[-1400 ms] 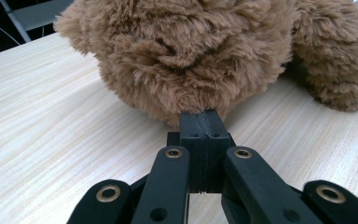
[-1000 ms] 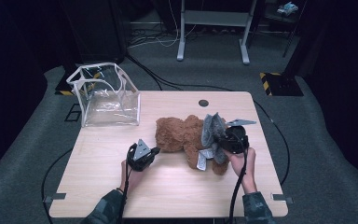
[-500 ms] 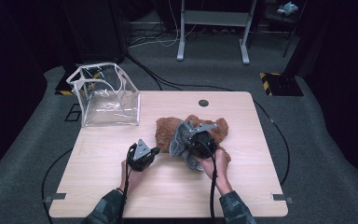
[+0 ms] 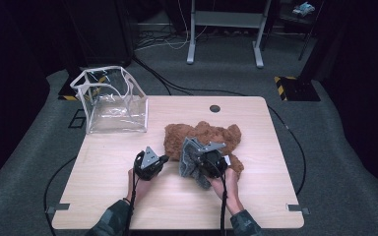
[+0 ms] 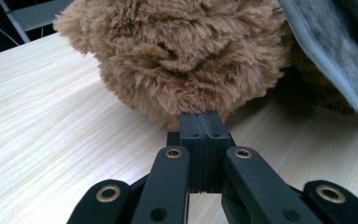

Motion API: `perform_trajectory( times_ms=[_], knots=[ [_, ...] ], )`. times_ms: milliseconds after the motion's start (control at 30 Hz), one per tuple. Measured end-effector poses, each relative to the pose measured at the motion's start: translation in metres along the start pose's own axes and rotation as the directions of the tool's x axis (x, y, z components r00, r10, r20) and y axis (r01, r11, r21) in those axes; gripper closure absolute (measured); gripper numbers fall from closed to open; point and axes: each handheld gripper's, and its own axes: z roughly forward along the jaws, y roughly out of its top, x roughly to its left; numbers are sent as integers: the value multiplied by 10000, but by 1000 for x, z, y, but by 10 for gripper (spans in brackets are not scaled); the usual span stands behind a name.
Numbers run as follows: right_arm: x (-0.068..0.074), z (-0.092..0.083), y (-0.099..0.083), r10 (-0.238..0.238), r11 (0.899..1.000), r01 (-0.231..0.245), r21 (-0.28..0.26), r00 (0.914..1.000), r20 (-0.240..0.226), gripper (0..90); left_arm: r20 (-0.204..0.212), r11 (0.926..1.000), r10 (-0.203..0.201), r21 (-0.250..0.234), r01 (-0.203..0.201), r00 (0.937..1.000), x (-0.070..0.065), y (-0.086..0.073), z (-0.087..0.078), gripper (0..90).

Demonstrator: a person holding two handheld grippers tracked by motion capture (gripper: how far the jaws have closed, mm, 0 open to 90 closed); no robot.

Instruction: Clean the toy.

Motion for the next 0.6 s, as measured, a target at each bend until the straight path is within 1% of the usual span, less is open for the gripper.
perform_trajectory(
  times_ms=[33,67,133,200,267,300,333,400,433,500,533,567,600],
  knots=[
    [0,0,-4,-5,10000,5,10,10000,-35,803,4,10000,9,5,-9,10000,0,0,0,896],
    [1,0,-7,126,9999,-126,75,9999,-82,803,3,10000,8,2,-8,10000,0,0,0,897],
    [1,1,-13,38,9998,-35,172,9999,-144,804,-4,10000,6,-1,-6,10000,0,0,0,897],
    [3,3,-20,34,9993,-24,375,9997,-242,805,0,10000,-33,-17,33,10000,0,0,0,897],
    [5,8,-28,-40,9976,62,690,9995,-309,804,-6,10000,-38,-25,38,10000,0,0,0,897],
    [5,11,-32,36,9957,-2,923,9993,-367,805,-6,10000,-38,-25,38,10000,0,0,0,897],
    [5,14,-36,126,9954,-89,957,9992,-381,804,-11,10000,-64,-33,64,10000,0,0,0,897],
    [4,13,-37,270,9960,-228,862,9985,-484,804,-17,10000,-45,-32,45,10000,0,0,0,897],
    [3,10,-34,242,9970,-191,754,9974,-678,803,-14,10000,-43,-35,43,10000,0,0,0,897],
    [3,4,-27,222,9984,-177,546,9963,-828,803,-16,10000,-72,-37,72,10000,0,0,0,897],
    [2,0,-23,38,9994,-10,344,9966,-820,802,-16,10000,-72,-37,72,10000,0,0,0,897],
    [3,-6,-16,74,10000,-70,40,9961,-884,802,-26,10000,-12,-27,12,10000,0,0,0,897],
    [3,-9,-12,38,9999,-46,-98,9962,-869,802,-20,10000,-21,-19,21,10000,0,0,0,897]
  ],
)
